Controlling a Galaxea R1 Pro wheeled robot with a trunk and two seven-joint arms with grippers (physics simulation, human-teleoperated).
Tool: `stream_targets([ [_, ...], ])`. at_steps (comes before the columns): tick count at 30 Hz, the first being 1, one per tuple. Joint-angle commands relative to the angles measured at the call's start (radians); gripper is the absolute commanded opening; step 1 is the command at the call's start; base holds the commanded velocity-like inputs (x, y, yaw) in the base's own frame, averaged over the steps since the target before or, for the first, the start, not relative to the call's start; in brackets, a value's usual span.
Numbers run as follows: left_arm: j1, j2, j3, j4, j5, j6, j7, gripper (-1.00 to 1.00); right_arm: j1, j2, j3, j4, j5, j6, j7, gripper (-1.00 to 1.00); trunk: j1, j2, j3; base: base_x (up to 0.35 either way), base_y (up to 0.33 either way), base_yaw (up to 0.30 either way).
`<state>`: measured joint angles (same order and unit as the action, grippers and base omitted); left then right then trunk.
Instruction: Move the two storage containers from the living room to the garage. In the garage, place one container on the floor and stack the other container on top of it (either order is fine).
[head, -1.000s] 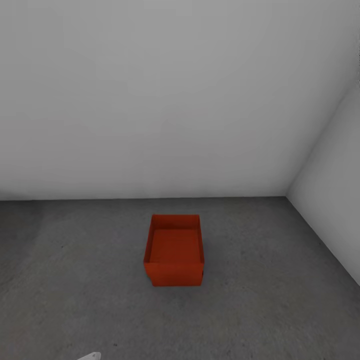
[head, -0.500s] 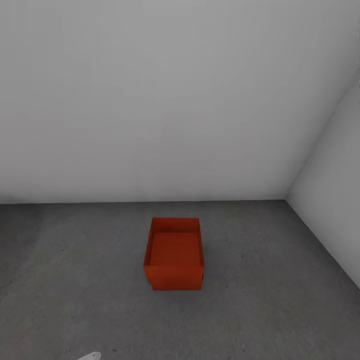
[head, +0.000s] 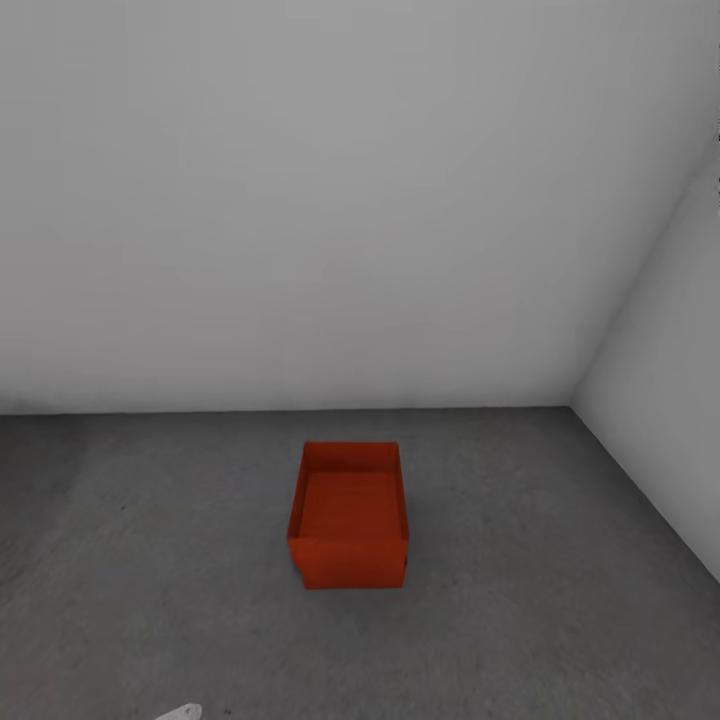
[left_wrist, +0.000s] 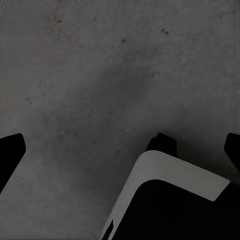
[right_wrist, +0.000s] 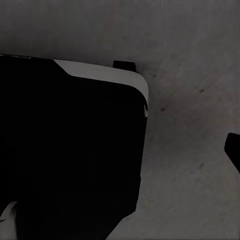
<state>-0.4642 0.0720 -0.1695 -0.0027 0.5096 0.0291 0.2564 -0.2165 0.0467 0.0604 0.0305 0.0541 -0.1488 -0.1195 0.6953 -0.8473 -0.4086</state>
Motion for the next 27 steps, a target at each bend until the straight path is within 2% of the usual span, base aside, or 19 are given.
stream_targets([
  [1,-0.001,0.0,-0.008,0.0,0.007,0.003,0.003,1.0,-0.001,0.001,0.006,0.003,0.006,-0.004,-0.006,1.0,0.0,-0.001,0.001,0.0,0.0,0.0],
  [11,-0.001,0.0,-0.01,-0.008,-0.001,-0.003,0.003,1.0,-0.001,-0.001,0.006,0.003,0.002,-0.007,-0.006,1.0,0.0,-0.001,0.017,0.0,0.0,0.0],
  [16,0.003,-0.002,-0.012,-0.005,-0.003,-0.063,0.001,1.0,-0.001,-0.002,0.006,0.003,0.001,-0.007,-0.006,1.0,0.0,-0.001,0.025,0.0,0.0,0.0],
  [19,0.051,-0.001,-0.013,-0.002,-0.004,-0.081,-0.019,1.0,-0.001,-0.002,0.006,0.003,0.001,-0.007,-0.006,1.0,0.0,-0.001,0.029,0.0,0.0,0.0],
  [21,0.107,0.005,-0.014,-0.001,-0.005,-0.087,-0.069,1.0,-0.001,-0.001,0.006,0.003,0.001,-0.006,-0.006,1.0,0.0,-0.001,0.033,0.0,0.0,0.0],
  [22,0.138,0.01,-0.014,0.0,-0.006,-0.09,-0.12,1.0,-0.001,-0.001,0.006,0.003,0.001,-0.006,-0.006,1.0,0.0,-0.001,0.034,0.0,0.0,0.0],
  [23,0.152,0.012,-0.014,0.0,-0.006,-0.09,-0.149,1.0,-0.001,-0.001,0.006,0.003,0.001,-0.006,-0.006,1.0,0.0,-0.001,0.036,0.0,0.0,0.0],
  [24,0.174,0.015,-0.014,0.0,-0.006,-0.092,-0.208,1.0,-0.001,-0.001,0.006,0.003,0.001,-0.006,-0.006,1.0,0.0,-0.001,0.037,0.0,0.0,0.0],
  [27,0.2,0.022,-0.015,0.0,-0.005,-0.094,-0.296,1.0,-0.001,0.0,0.006,0.003,0.001,-0.006,-0.006,1.0,0.0,-0.001,0.042,0.0,0.0,0.0],
])
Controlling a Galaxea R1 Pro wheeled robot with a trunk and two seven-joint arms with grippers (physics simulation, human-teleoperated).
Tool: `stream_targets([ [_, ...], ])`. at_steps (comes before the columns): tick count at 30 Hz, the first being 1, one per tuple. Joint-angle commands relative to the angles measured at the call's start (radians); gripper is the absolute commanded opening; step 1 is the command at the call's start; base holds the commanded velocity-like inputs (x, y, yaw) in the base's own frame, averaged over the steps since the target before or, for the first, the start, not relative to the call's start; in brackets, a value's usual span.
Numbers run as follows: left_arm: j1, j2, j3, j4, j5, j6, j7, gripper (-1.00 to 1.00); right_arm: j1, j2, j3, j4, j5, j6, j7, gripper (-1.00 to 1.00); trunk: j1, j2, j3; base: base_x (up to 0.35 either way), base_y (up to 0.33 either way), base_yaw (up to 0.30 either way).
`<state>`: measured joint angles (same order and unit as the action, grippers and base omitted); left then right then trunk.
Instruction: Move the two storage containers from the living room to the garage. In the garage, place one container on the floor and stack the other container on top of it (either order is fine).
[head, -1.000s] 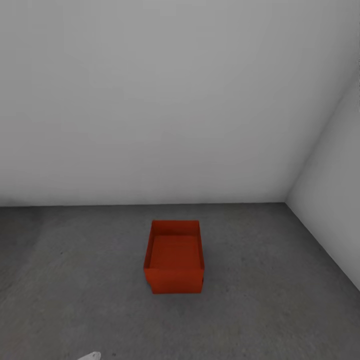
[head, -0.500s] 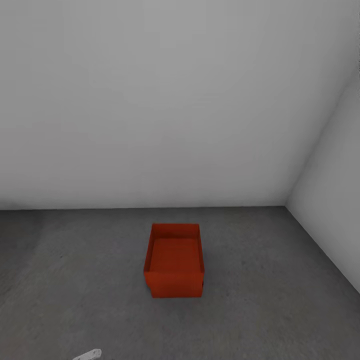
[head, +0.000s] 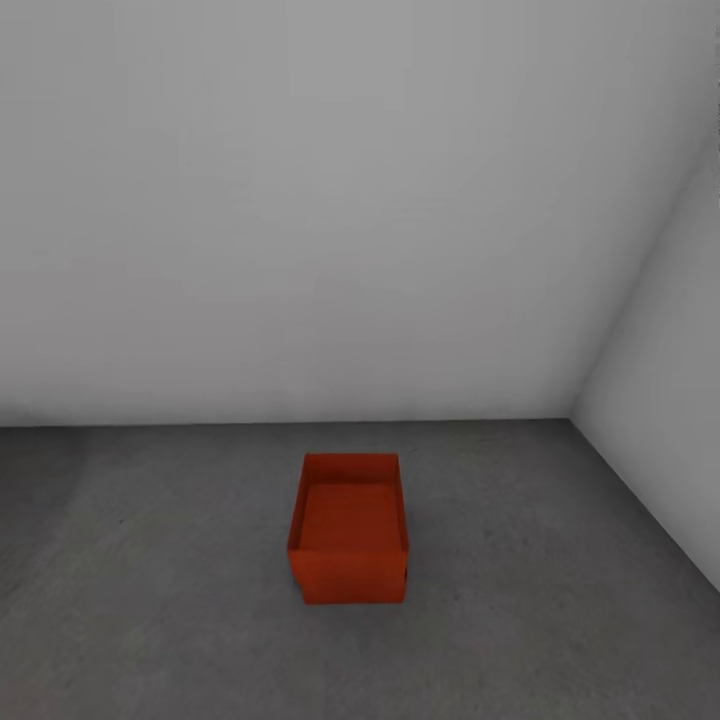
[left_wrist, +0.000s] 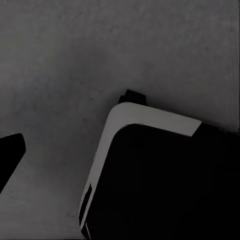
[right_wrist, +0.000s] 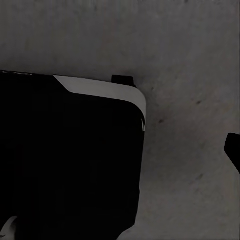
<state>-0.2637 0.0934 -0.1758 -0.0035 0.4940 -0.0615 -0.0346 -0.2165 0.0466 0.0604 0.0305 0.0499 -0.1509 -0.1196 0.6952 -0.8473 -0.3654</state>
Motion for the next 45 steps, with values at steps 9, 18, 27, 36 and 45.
stream_targets([
  [9,0.02,0.014,-0.009,0.002,0.012,-0.003,-0.064,1.0,-0.001,0.001,0.006,0.003,0.005,-0.004,-0.006,1.0,0.0,-0.001,0.013,0.0,0.0,0.0],
  [18,0.04,0.015,-0.008,0.002,0.014,-0.008,-0.053,1.0,-0.001,0.001,0.006,0.003,0.005,-0.004,-0.006,1.0,0.0,-0.001,0.028,0.0,0.0,0.0],
  [27,0.047,0.007,-0.008,0.002,0.014,-0.01,0.076,1.0,-0.001,0.001,0.006,0.003,0.004,-0.004,-0.006,1.0,0.0,-0.001,0.042,0.0,0.0,0.0],
  [36,0.047,0.003,-0.007,0.001,0.011,-0.022,0.087,1.0,-0.001,0.001,0.006,0.003,0.004,-0.004,-0.006,1.0,0.0,-0.001,0.057,0.0,0.0,0.0],
  [45,0.047,0.001,-0.005,-0.015,0.012,-0.027,0.088,1.0,-0.001,0.001,0.006,0.003,0.004,-0.004,-0.006,1.0,0.0,-0.001,0.071,0.0,0.0,0.0],
])
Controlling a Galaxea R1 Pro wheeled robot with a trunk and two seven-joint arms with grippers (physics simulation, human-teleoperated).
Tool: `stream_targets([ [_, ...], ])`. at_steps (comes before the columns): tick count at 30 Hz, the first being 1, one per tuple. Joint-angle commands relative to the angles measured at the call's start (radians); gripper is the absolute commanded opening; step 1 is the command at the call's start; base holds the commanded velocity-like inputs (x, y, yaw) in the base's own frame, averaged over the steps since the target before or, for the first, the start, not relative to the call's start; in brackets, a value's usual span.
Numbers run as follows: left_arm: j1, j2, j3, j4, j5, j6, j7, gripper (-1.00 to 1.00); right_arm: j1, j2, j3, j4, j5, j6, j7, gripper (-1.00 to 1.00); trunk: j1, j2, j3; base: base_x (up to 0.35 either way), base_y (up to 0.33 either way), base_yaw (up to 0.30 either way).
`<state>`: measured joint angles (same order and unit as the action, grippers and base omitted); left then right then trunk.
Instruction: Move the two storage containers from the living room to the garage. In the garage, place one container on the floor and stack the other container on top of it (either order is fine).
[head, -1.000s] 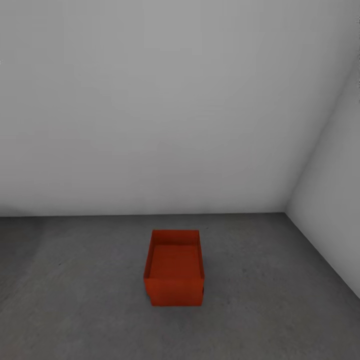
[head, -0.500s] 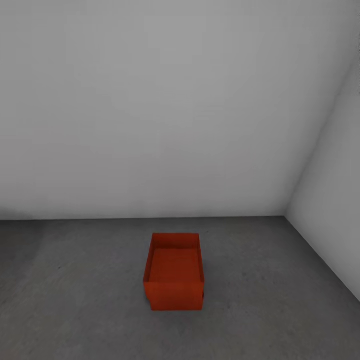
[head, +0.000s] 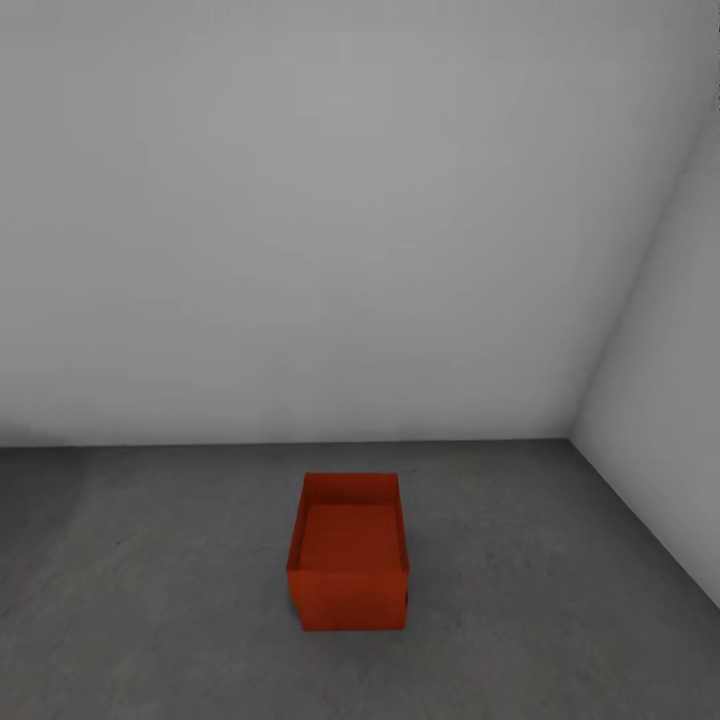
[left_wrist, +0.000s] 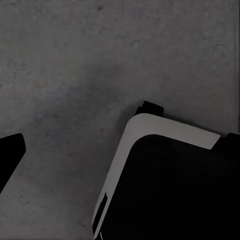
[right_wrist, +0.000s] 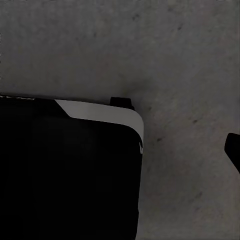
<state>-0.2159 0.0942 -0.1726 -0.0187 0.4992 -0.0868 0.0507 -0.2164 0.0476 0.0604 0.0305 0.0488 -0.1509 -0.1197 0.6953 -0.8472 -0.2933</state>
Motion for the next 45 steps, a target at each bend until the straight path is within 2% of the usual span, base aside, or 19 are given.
stream_targets([
  [1,0.0,0.0,-0.008,-0.002,0.007,-0.002,0.003,1.0,-0.001,0.0,0.006,0.003,0.006,-0.004,-0.006,1.0,0.0,-0.001,0.0,0.0,0.0,0.0],
  [32,0.0,-0.002,-0.003,-0.002,0.005,-0.003,0.003,1.0,0.003,0.001,0.005,0.004,0.006,-0.007,-0.001,1.0,0.0,-0.001,0.05,0.0,0.0,0.0],
  [45,0.0,-0.002,-0.002,-0.003,0.005,-0.003,0.003,1.0,0.005,-0.003,0.005,0.003,0.009,-0.002,0.074,1.0,0.0,-0.001,0.071,0.0,0.0,0.0],
])
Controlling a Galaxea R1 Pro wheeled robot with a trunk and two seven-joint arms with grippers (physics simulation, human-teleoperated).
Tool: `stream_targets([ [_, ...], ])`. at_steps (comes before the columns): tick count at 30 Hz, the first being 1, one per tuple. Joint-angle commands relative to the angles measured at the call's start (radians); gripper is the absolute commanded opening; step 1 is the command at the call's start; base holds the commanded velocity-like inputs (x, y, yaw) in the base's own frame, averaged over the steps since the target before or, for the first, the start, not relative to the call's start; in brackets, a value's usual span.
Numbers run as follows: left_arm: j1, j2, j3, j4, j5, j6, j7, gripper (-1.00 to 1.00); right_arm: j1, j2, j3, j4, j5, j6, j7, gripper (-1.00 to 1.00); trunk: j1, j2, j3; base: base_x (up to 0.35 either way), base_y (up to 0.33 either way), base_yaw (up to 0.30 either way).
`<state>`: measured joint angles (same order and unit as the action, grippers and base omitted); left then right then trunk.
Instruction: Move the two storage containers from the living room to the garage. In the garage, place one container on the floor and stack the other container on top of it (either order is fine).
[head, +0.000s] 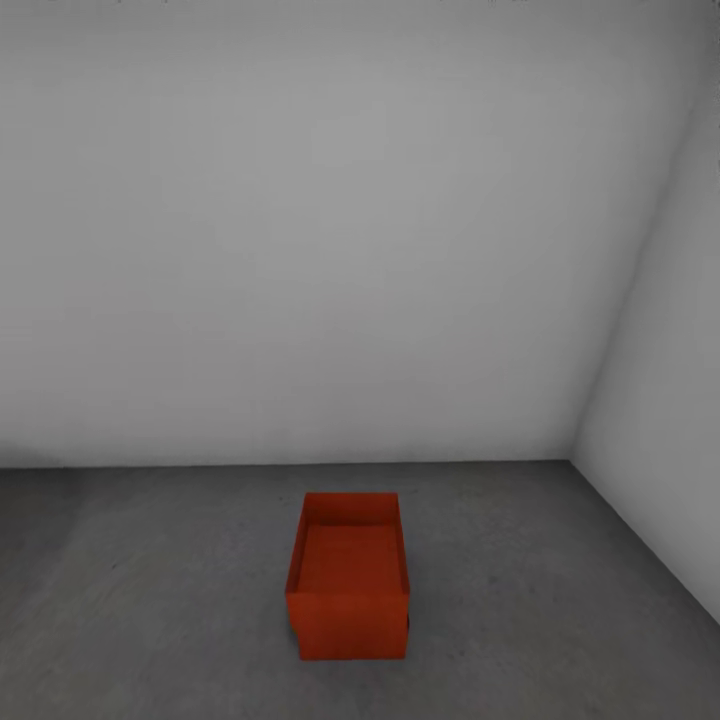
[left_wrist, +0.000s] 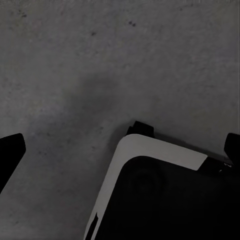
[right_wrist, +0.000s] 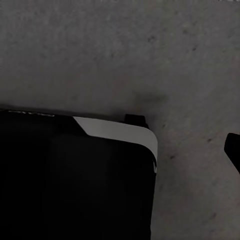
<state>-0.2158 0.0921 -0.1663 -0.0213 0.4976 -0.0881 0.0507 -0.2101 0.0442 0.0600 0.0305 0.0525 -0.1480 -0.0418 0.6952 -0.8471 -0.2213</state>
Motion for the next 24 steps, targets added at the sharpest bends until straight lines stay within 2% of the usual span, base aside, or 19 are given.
stream_targets([
  [1,0.0,0.0,-0.009,0.0,0.007,-0.002,0.003,1.0,-0.001,0.0,0.006,0.003,0.006,-0.005,-0.002,1.0,0.0,-0.001,0.0,0.0,0.0,0.0],
  [24,0.0,0.0,-0.009,0.0,0.007,-0.002,0.003,1.0,0.0,0.006,0.005,0.003,0.006,-0.013,0.002,1.0,0.0,-0.001,0.037,0.0,0.0,0.0],
])
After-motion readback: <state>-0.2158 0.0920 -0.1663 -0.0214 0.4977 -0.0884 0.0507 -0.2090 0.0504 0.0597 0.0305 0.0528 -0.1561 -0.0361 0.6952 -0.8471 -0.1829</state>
